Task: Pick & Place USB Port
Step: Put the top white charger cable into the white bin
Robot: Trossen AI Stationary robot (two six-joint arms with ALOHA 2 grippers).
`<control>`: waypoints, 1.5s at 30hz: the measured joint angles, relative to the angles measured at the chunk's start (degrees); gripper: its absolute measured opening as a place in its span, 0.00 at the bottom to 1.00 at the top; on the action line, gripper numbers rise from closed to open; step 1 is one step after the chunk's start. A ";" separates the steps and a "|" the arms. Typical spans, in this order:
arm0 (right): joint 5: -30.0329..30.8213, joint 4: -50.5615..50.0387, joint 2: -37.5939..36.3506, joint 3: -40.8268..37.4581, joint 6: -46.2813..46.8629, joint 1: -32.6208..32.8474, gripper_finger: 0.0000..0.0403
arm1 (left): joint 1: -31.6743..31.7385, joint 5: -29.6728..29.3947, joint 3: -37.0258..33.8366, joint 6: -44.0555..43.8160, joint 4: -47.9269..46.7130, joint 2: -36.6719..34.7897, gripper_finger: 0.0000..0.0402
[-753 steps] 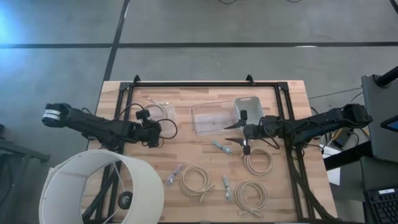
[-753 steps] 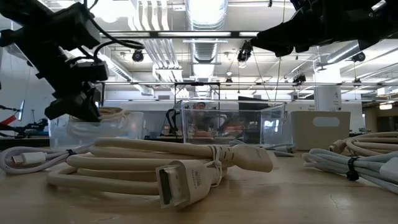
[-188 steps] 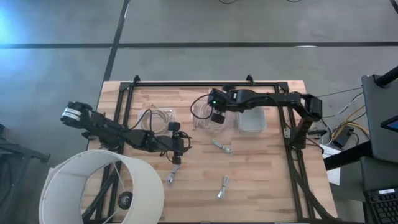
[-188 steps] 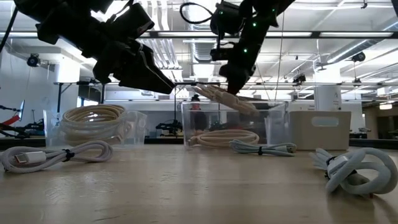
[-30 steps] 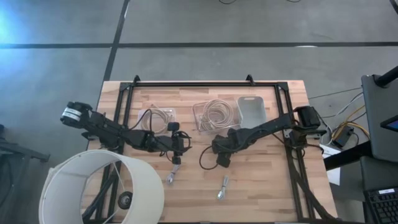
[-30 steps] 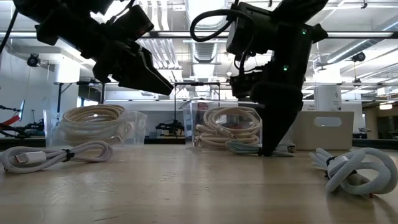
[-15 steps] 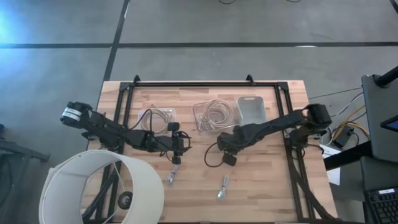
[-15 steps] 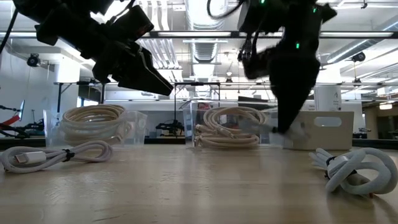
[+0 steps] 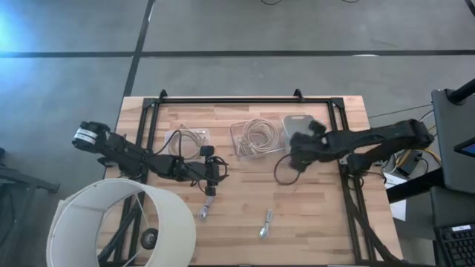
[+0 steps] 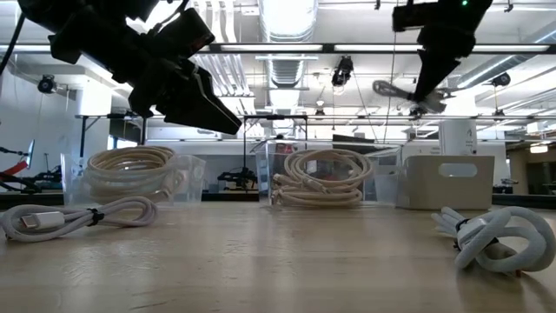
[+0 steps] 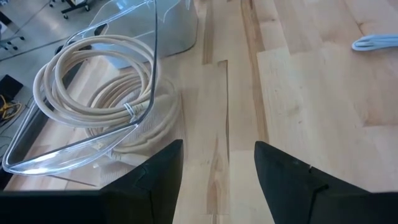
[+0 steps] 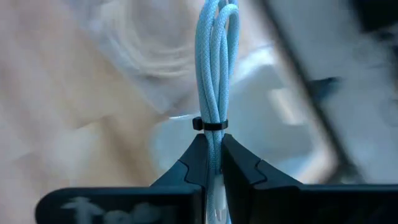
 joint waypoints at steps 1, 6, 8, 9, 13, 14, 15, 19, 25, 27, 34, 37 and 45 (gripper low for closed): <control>1.75 -0.68 -1.17 -0.31 -0.02 -0.98 0.06 | 0.00 0.00 0.01 0.13 0.02 0.00 0.50; 2.56 -1.63 -5.19 -3.81 -0.64 -8.92 0.06 | 0.00 0.00 0.00 0.48 0.10 0.00 0.50; 2.51 -1.27 -5.68 -5.83 -2.84 -12.78 0.06 | 0.00 0.00 0.00 0.48 0.23 0.00 0.50; 2.16 -0.62 -5.79 -6.90 -4.64 -14.73 0.06 | 0.00 0.00 0.00 0.50 0.20 0.00 0.50; -5.25 7.87 -5.20 -11.22 -17.09 -21.99 0.06 | 0.00 0.00 0.01 0.51 0.20 0.00 0.50; -6.97 10.74 -4.70 -12.27 -20.14 -23.46 0.06 | 0.00 0.00 0.02 0.52 0.20 0.00 0.50; -8.07 13.50 -4.15 -13.17 -22.44 -24.71 0.06 | 0.00 0.00 0.00 0.53 0.20 0.00 0.50; -8.52 20.48 -1.48 -14.61 -27.04 -29.17 0.06 | 0.00 0.00 0.02 0.53 0.20 0.00 0.50; -13.55 20.06 3.52 -14.52 -28.33 -34.45 0.06 | 0.00 0.00 0.00 0.53 0.20 0.00 0.50; -14.91 20.00 5.28 -14.57 -28.62 -35.62 0.06 | 0.00 0.00 0.01 0.53 0.18 0.00 0.50; -15.52 21.15 10.92 -13.32 -31.43 -36.55 0.06 | 0.00 0.00 0.01 1.03 0.15 0.00 0.50; -15.67 21.47 13.16 -12.63 -32.69 -36.81 0.09 | 0.00 0.00 0.02 1.01 0.15 0.00 0.50; -15.58 21.48 17.22 -11.95 -32.76 -37.90 0.23 | 0.00 0.00 0.02 0.75 0.13 0.00 0.50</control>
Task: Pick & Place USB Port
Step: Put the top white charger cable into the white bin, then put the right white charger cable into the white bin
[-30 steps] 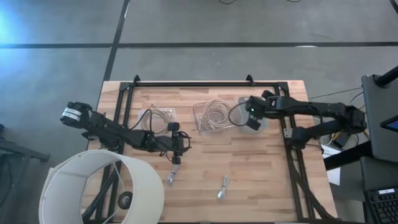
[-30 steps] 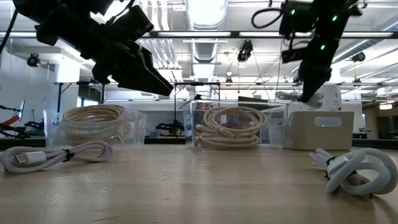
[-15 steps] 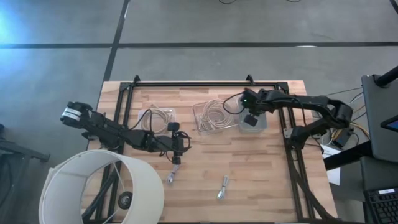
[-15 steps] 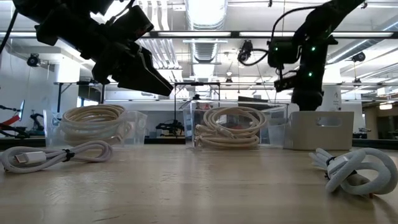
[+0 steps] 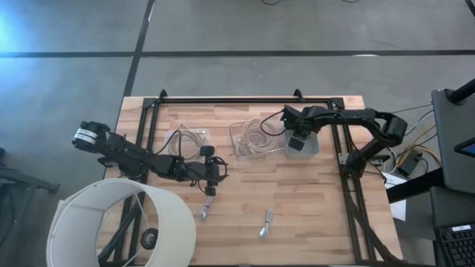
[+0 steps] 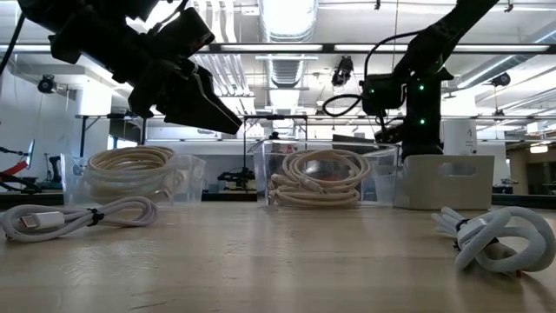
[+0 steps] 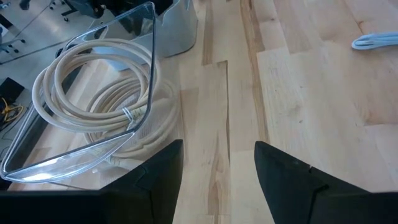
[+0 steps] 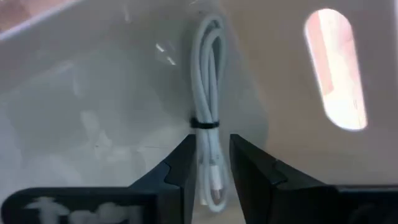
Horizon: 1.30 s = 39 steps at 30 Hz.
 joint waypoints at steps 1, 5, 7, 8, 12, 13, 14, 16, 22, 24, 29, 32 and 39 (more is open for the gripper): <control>-0.02 -0.06 0.05 0.05 0.02 0.06 0.24 | 0.00 0.00 0.00 -0.04 0.00 0.00 0.50; -0.02 -0.33 -1.32 0.10 -0.01 0.21 0.29 | 0.00 0.00 0.00 -0.27 0.00 0.00 0.50; 0.00 -0.48 -3.11 0.10 0.02 0.21 0.30 | 0.00 0.00 -0.01 -0.49 0.00 0.00 0.50; -0.02 -0.59 -4.17 0.10 0.02 0.21 0.31 | -0.01 0.00 -0.01 -0.51 0.00 0.00 0.50; -0.02 -1.02 -10.07 0.10 0.21 1.15 0.33 | -0.02 0.00 0.00 -0.71 0.00 0.00 0.50; -0.02 -1.56 -11.75 0.10 0.41 1.72 0.33 | 0.00 0.00 0.00 -0.77 0.00 0.00 0.50; -0.04 -2.01 -13.60 0.10 1.20 2.43 0.33 | -0.02 0.00 -0.02 -0.81 0.02 0.00 0.50; -0.07 -2.59 -17.46 0.10 3.51 4.09 0.33 | 0.00 0.00 0.00 -0.96 0.00 0.00 0.50; -0.07 -4.11 -28.43 0.10 8.29 12.87 0.32 | -0.02 0.00 0.00 -1.05 0.02 0.00 0.50; -0.14 -3.00 -30.86 0.10 9.64 17.02 0.32 | -0.01 0.00 0.00 -1.07 0.02 0.00 0.50; -4.93 3.09 -32.43 0.10 10.82 29.32 0.32 | -0.02 0.00 0.00 -1.09 0.02 0.00 0.50; -6.02 8.92 -30.21 0.10 10.71 36.15 0.32 | -0.01 0.00 0.00 -1.11 0.04 0.00 0.50; -6.66 19.24 -20.44 0.03 -2.22 48.03 0.31 | -0.02 0.00 0.00 -1.11 0.20 0.00 0.50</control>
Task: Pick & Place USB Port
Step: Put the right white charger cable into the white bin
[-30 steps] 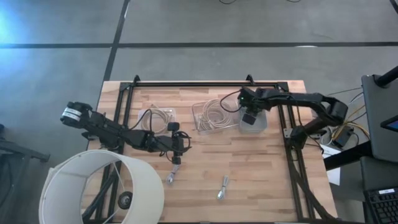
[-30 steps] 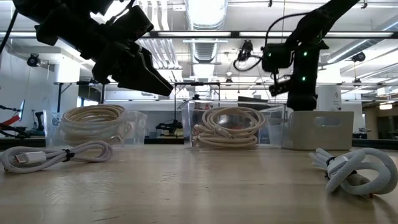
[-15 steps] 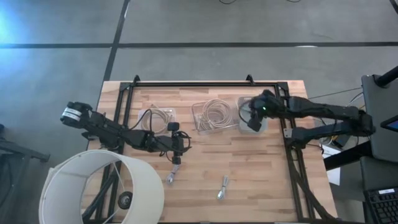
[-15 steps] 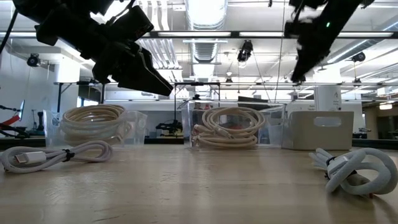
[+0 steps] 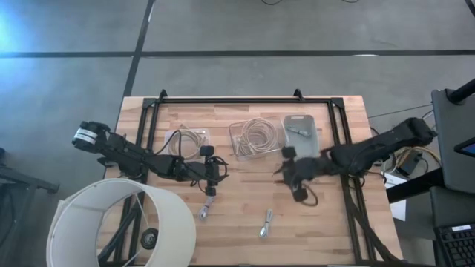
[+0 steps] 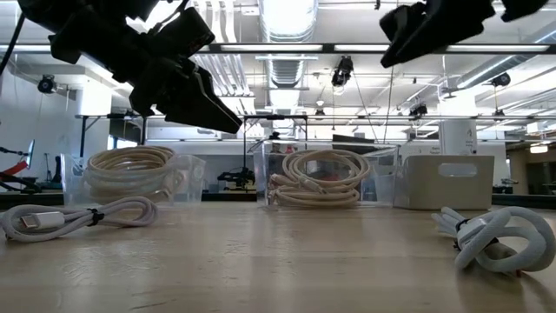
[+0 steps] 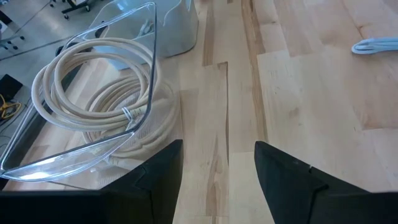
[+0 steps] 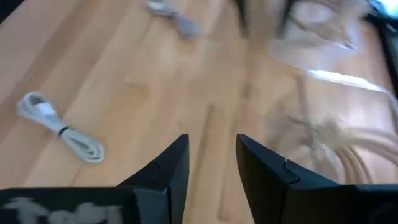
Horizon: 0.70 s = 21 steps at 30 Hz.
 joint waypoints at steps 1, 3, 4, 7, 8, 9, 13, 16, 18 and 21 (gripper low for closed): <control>-0.21 1.05 1.29 0.00 -0.76 0.98 0.31 | 0.00 0.00 0.00 0.00 0.00 0.00 0.50; -2.12 3.29 4.00 -0.02 -1.49 2.35 0.30 | 0.00 0.00 0.00 -0.04 0.00 0.00 0.50; -3.89 4.56 5.20 -0.02 -1.48 2.77 0.30 | 0.00 0.00 0.00 -0.11 0.00 0.00 0.50; -10.67 9.05 9.28 -0.02 -0.32 3.60 0.31 | 0.00 0.00 0.00 -0.21 -0.02 0.00 0.50; -13.05 10.43 10.83 -0.02 -0.24 3.70 0.31 | 0.00 0.00 0.00 -0.33 -0.03 0.00 0.50; -15.34 11.83 12.39 -0.02 -0.17 3.91 0.31 | 0.00 0.00 0.00 -0.47 0.01 0.00 0.50; -21.14 16.10 18.39 -0.02 0.74 4.60 0.30 | 0.00 0.00 0.02 -0.83 -0.04 0.00 0.50; -22.24 16.39 22.62 0.56 0.92 4.86 0.28 | 0.00 0.02 0.02 -1.62 -0.13 0.00 0.50; -22.23 16.44 25.17 1.33 0.90 4.97 0.28 | 0.00 0.00 0.02 -2.00 -0.14 0.00 0.50; -22.29 16.52 28.42 2.65 0.88 4.95 0.27 | 0.00 0.00 0.02 -2.16 -0.16 0.00 0.50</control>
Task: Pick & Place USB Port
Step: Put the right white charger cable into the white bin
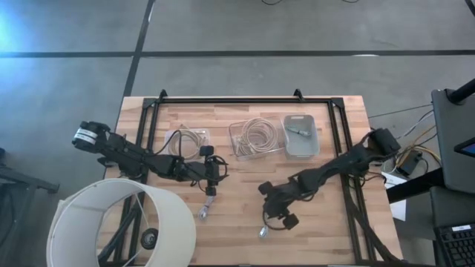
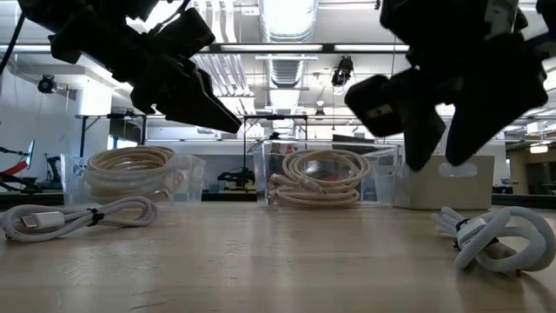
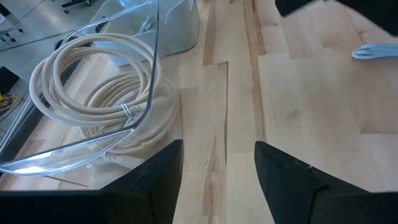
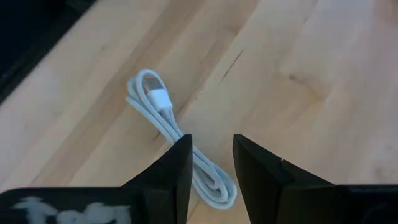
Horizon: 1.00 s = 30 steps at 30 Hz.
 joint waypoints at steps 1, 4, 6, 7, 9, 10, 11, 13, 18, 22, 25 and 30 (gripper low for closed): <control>-0.05 -0.02 0.91 0.38 -0.08 0.01 0.27 | 0.00 0.02 0.00 0.00 -0.02 0.00 0.50; -0.14 -0.11 3.14 1.31 -0.17 0.02 0.28 | 0.00 0.00 0.00 0.00 -0.04 0.00 0.50; -0.14 -0.41 4.04 1.37 -0.16 0.00 0.28 | 0.00 0.00 0.00 0.00 -0.04 0.00 0.50; -0.14 -0.79 4.34 1.37 -0.12 0.01 0.27 | 0.00 0.00 0.00 0.00 -0.02 0.00 0.50; -0.14 -2.39 4.71 1.37 -0.09 0.04 0.27 | 0.01 0.00 0.00 0.00 -0.05 0.00 0.50; -0.14 -3.59 4.74 1.39 -0.10 0.11 0.26 | 0.01 0.00 0.00 0.00 -0.03 0.00 0.50; -0.14 -4.39 4.74 1.38 -0.15 0.12 0.26 | 0.01 0.00 0.00 0.00 -0.04 0.00 0.50; -0.15 -5.74 4.74 1.37 -0.12 0.13 0.26 | 0.00 0.00 0.00 0.00 -0.04 0.00 0.50; 0.37 -6.22 5.14 1.15 -1.06 0.13 0.25 | 0.00 0.00 -0.01 0.00 -0.04 0.00 0.50; 0.36 -6.04 5.82 1.16 -1.19 0.15 0.23 | 0.00 0.00 0.00 0.02 -0.04 0.00 0.50; -0.99 -6.01 6.28 1.17 -1.09 0.09 0.19 | 0.00 0.00 0.00 0.02 -0.06 0.00 0.50; -3.90 -6.44 5.92 1.08 0.21 0.04 0.07 | 0.01 0.00 0.00 0.45 -0.08 0.00 0.50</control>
